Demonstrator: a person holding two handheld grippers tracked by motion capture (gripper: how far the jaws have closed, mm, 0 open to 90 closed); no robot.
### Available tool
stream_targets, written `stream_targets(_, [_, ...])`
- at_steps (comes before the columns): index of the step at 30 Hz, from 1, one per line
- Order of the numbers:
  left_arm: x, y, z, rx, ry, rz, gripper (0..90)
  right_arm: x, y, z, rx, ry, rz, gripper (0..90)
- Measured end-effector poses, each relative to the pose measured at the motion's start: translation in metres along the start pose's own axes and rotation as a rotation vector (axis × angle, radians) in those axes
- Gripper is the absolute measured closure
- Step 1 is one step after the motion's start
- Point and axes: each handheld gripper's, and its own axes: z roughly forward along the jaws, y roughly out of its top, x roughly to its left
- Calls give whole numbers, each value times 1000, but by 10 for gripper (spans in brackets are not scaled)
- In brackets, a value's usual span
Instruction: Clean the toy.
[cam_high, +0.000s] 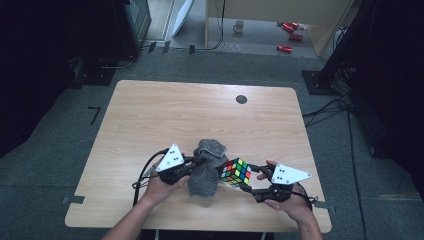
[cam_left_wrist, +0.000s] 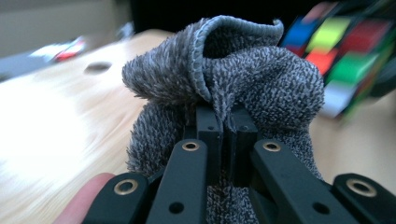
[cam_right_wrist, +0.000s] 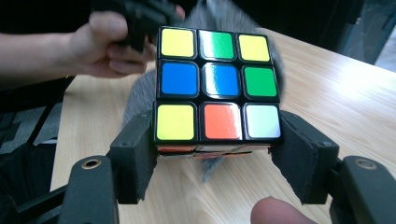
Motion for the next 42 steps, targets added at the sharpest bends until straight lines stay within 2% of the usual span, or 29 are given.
stream_targets(1, [0, 0, 0, 0, 0, 0, 880, 0, 0, 0, 0, 0, 0, 345])
stream_targets(4, [-3, 4, -9, -80, -116, -12, 879, 6, 3, 11, 5, 19, -14, 345])
stream_targets(6, [-7, 8, -11, -108, -205, -30, 878, 13, 6, 21, 16, 37, -35, 345])
stream_targets(7, [-8, 9, -11, -118, -235, -51, 878, 16, 7, 24, 22, 45, -42, 345])
stream_targets(8, [-8, 9, -11, -118, -235, -51, 877, 16, 7, 24, 22, 45, -42, 345])
stream_targets(10, [-8, 9, -11, -127, -296, -77, 876, 20, 9, 29, 34, 50, -61, 345])
stream_targets(12, [-7, 8, -10, -103, -292, -69, 876, 23, 12, 31, 34, 47, -76, 345])
stream_targets(13, [-4, 4, -10, -80, -279, -80, 876, 22, 14, 28, 11, 45, -68, 345])
stream_targets(14, [-4, 4, -10, -80, -279, -80, 877, 22, 14, 28, 11, 45, -68, 345])
stream_targets(17, [-4, 0, -9, -45, -248, -71, 876, 16, 19, 19, -42, 36, -39, 345])
stream_targets(20, [-8, 2, -7, -56, -263, -66, 875, 17, 18, 21, -19, 32, -53, 345])
stream_targets(23, [-15, 6, -6, -60, -279, -32, 873, 23, 13, 33, 26, 49, -71, 345])
stream_targets(26, [-12, 5, -6, -48, -269, -34, 872, 23, 14, 32, 19, 50, -65, 345])
stream_targets(28, [-9, -1, -4, -9, -234, -28, 872, 19, 16, 25, -17, 43, -43, 345])
stream_targets(30, [-9, -2, -4, -6, -233, -31, 872, 19, 16, 24, -9, 36, -46, 345])
stream_targets(36, [-15, 5, -5, -43, -252, -26, 867, 26, 11, 37, 39, 55, -74, 345])
stream_targets(38, [-14, 4, -5, -38, -246, -26, 866, 26, 12, 36, 36, 56, -71, 345])
stream_targets(41, [-11, 0, -4, 10, -180, -5, 866, 22, 16, 28, -12, 55, -50, 345])
stream_targets(42, [-11, 0, -4, 10, -180, -5, 866, 22, 16, 28, -12, 55, -50, 345])
